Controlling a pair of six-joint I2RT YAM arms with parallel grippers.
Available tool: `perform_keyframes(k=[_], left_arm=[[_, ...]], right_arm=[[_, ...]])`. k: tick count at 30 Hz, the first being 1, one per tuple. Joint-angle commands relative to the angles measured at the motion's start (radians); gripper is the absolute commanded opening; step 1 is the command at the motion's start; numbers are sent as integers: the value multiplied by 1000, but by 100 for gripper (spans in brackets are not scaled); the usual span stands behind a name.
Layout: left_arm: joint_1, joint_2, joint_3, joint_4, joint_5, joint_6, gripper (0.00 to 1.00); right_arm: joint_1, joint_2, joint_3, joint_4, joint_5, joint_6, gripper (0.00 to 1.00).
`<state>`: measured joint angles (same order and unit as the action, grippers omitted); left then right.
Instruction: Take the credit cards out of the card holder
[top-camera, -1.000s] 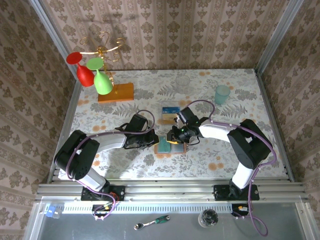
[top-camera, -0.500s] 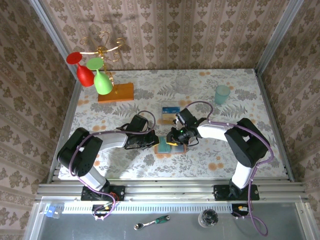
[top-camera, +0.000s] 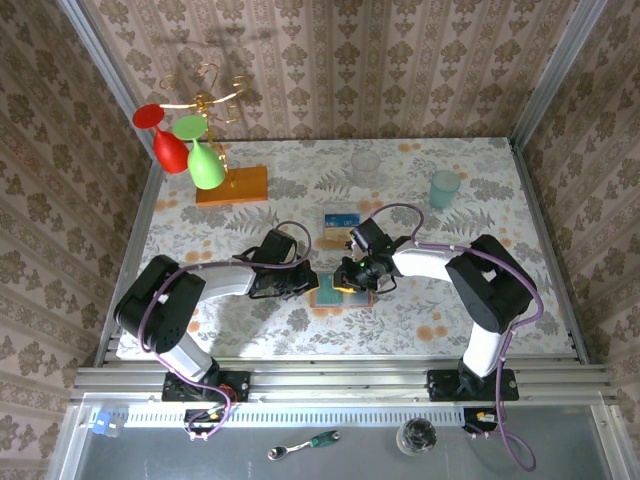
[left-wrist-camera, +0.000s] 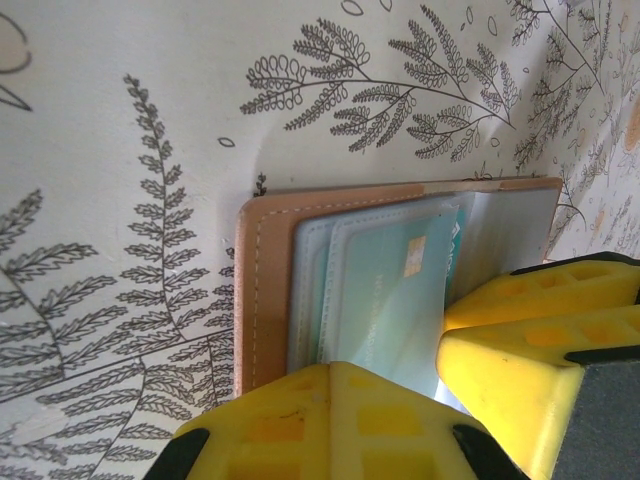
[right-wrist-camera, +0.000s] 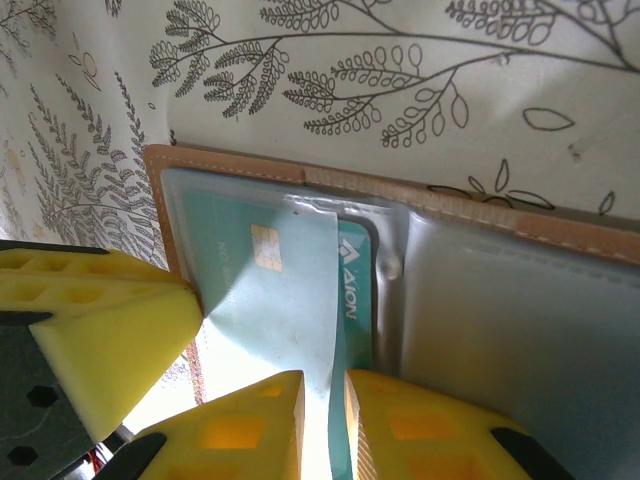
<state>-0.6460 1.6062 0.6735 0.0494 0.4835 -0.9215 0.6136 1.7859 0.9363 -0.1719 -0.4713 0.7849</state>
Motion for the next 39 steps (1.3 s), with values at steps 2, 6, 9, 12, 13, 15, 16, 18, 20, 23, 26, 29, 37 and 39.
perform_keyframes(k=[2, 6, 9, 12, 13, 15, 16, 18, 20, 23, 26, 29, 37, 39], left_arm=[[7, -6, -9, -43, -6, 27, 0], [7, -8, -6, -49, -8, 27, 0], [6, -11, -5, -51, -8, 29, 0], [8, -15, -2, -55, -8, 30, 0], [9, -16, 1, -59, -8, 31, 0], [8, -21, 7, -66, -10, 34, 0], [8, -24, 10, -71, -10, 34, 0], [10, -33, 18, -80, -11, 37, 0], [9, -42, 29, -91, -11, 40, 0], [8, -52, 45, -104, -8, 44, 0], [0, -54, 61, -116, -4, 47, 0], [-14, -47, 73, -118, -4, 46, 0], [-46, 4, 68, -77, 3, 23, 0], [-51, 16, 66, -72, 7, 21, 0]], right_arm=[[5, -16, 17, -86, 63, -22, 21], [5, -25, 20, -86, 69, -22, 21], [5, -32, 27, -96, 74, -26, 21], [5, -39, 32, -106, 74, -29, 21], [5, -42, 34, -109, 74, -29, 21], [5, -48, 36, -112, 74, -30, 21], [5, -49, 38, -116, 72, -31, 21], [5, -54, 38, -118, 72, -30, 21], [5, -64, 36, -112, 71, -31, 21], [5, -78, 36, -113, 76, -31, 22], [5, -87, 33, -113, 79, -30, 22], [4, -87, 30, -108, 76, -27, 22], [3, -85, 16, -95, 69, -21, 23], [3, -81, 17, -95, 69, -21, 23]])
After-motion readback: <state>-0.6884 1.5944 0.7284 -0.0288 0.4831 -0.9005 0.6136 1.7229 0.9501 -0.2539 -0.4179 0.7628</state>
